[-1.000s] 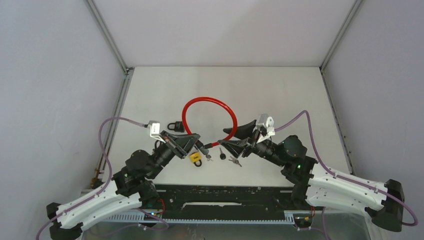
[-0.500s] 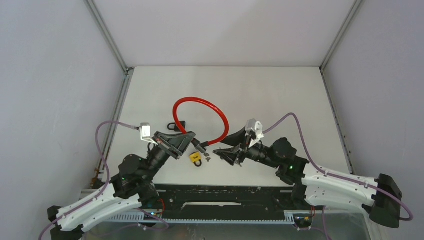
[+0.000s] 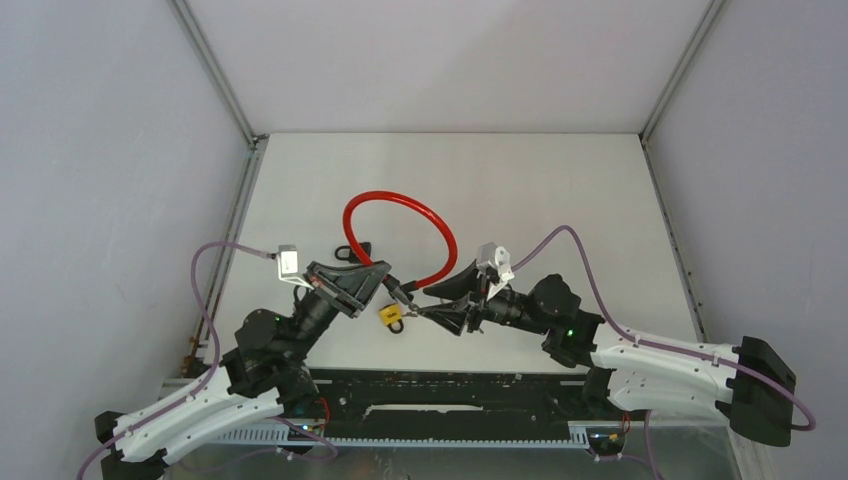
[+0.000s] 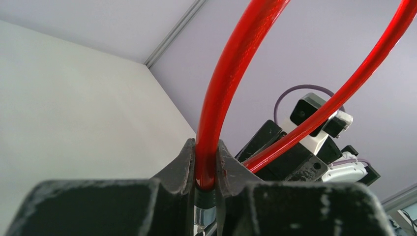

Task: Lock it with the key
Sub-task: Lock the lock.

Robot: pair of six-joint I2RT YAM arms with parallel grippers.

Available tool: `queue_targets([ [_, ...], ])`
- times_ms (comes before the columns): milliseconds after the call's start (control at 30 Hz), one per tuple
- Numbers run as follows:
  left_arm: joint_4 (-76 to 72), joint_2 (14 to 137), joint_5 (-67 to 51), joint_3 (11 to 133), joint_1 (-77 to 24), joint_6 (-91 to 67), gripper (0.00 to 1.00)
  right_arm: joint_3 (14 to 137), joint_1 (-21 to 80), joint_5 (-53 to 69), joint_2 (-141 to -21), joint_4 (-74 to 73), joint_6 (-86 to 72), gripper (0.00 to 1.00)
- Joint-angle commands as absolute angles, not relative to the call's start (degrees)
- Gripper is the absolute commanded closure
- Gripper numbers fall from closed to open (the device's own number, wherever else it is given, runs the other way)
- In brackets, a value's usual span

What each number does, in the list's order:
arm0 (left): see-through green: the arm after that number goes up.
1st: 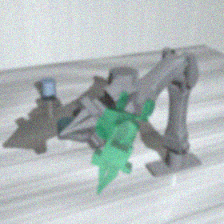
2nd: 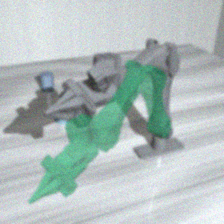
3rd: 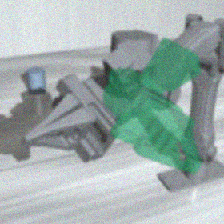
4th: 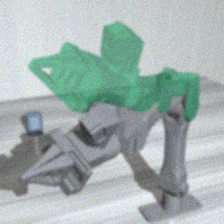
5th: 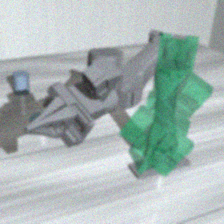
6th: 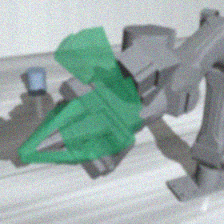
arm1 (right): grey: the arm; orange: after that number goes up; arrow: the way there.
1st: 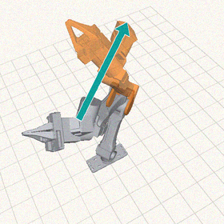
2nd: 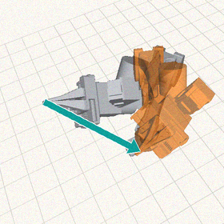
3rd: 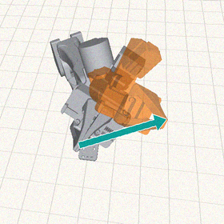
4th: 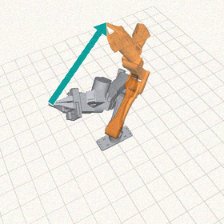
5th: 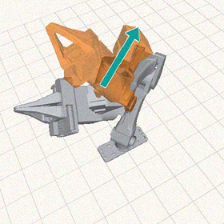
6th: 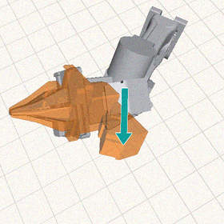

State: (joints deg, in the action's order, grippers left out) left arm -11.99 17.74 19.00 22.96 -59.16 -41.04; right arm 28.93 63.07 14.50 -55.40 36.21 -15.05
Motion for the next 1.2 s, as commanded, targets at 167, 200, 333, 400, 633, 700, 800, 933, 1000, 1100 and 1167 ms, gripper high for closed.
queue_targets([
  [167, -19.17, 18.01, 17.01, 26.37, -58.97, -40.96, 1.0, 29.26, 64.05, 16.48, -57.22, 40.78, -15.31, 0.58],
  [200, -19.27, 17.97, 17.01, 26.37, -58.97, -41.0, 1.0, 29.26, 64.04, 16.78, -57.46, 41.04, -15.31, 0.58],
  [333, -19.84, 18.34, 16.91, 26.58, -58.97, -40.83, 1.0, 29.27, 64.17, 17.46, -58.43, 41.97, -15.38, 0.63],
  [400, -19.78, 18.5, 16.8, 26.76, -58.97, -40.65, 1.0, 29.27, 64.28, 17.66, -58.69, 42.17, -15.48, 0.65],
  [633, -20.08, 18.81, 16.93, 26.72, -58.97, -40.61, 1.0, 29.27, 64.4, 17.16, -58.9, 41.76, -16.0, 0.77],
  [700, -20.08, 18.76, 17.02, 26.72, -58.97, -40.61, 1.0, 29.26, 64.4, 17.06, -58.89, 41.75, -16.02, 0.81],
  [800, -20.19, 18.72, 17.14, 26.72, -58.97, -40.64, 1.0, 29.27, 64.41, 17.05, -58.93, 41.53, -15.92, 0.88],
  [933, -19.69, 18.46, 18.09, 26.65, -58.97, -40.76, 1.0, 29.27, 64.42, 17.12, -58.97, 41.4, -15.83, 0.97],
  [1000, -19.59, 18.29, 18.42, 26.61, -58.97, -40.78, 1.0, 29.27, 64.38, 17.14, -58.98, 41.32, -15.74, 1.0],
  [1100, -19.37, 18.11, 19.03, 26.54, -58.97, -40.78, 1.0, 29.27, 64.41, 17.08, -58.89, 40.79, -15.39, 1.0],
  [1167, -19.37, 18.03, 19.38, 26.54, -58.97, -40.87, 1.0, 29.27, 64.5, 17.14, -58.9, 40.09, -15.04, 1.0],
])
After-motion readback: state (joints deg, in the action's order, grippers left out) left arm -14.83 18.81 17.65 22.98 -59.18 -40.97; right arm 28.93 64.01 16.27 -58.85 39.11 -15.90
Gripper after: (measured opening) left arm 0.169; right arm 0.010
